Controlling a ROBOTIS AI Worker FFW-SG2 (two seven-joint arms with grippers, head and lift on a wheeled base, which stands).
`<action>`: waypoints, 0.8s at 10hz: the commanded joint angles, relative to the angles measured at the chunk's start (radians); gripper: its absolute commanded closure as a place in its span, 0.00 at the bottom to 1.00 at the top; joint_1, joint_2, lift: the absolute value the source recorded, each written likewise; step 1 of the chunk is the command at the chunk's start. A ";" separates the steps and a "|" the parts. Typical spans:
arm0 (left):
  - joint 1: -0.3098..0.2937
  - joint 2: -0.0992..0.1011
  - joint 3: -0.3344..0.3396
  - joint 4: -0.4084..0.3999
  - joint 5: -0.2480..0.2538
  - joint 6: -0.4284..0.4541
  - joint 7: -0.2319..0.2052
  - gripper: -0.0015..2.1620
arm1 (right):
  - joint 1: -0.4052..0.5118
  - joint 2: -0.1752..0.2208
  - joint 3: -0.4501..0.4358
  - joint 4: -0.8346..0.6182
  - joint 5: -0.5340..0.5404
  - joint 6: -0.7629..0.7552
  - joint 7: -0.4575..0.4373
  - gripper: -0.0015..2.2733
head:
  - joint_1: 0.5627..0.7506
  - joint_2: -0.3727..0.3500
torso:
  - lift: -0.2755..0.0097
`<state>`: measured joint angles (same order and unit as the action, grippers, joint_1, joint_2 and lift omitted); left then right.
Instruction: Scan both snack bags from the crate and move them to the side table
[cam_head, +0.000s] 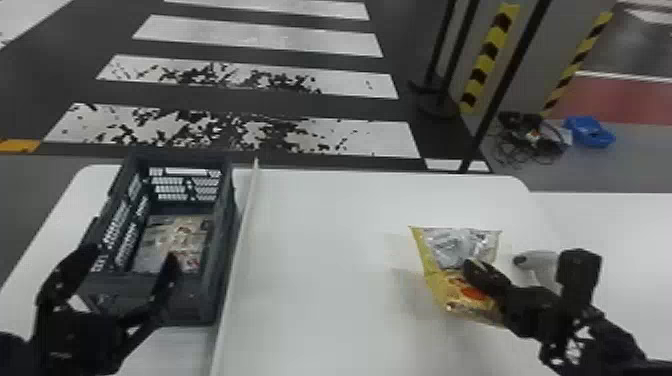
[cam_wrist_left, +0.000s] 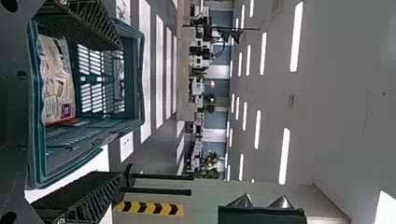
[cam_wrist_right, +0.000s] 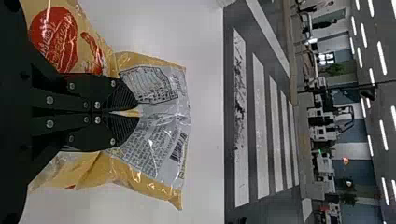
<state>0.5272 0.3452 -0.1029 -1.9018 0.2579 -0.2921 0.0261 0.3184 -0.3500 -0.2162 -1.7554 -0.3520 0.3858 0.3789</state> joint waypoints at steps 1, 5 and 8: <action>-0.007 0.001 0.000 0.010 0.003 -0.003 0.001 0.02 | 0.030 -0.029 -0.068 -0.073 -0.042 0.000 0.000 0.99 | 0.70 0.32 | 0.63; -0.010 -0.002 -0.001 0.024 0.003 -0.003 0.001 0.02 | -0.114 -0.245 -0.189 0.186 -0.018 -0.061 0.002 0.99 | 0.70 0.17 | 0.63; -0.010 -0.002 0.000 0.026 0.003 -0.003 0.001 0.02 | -0.306 -0.376 -0.112 0.536 0.082 -0.193 0.009 0.99 | 0.70 0.03 | 0.63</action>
<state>0.5169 0.3436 -0.1035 -1.8772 0.2608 -0.2936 0.0269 0.0476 -0.7007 -0.3529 -1.2873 -0.2834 0.2219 0.3900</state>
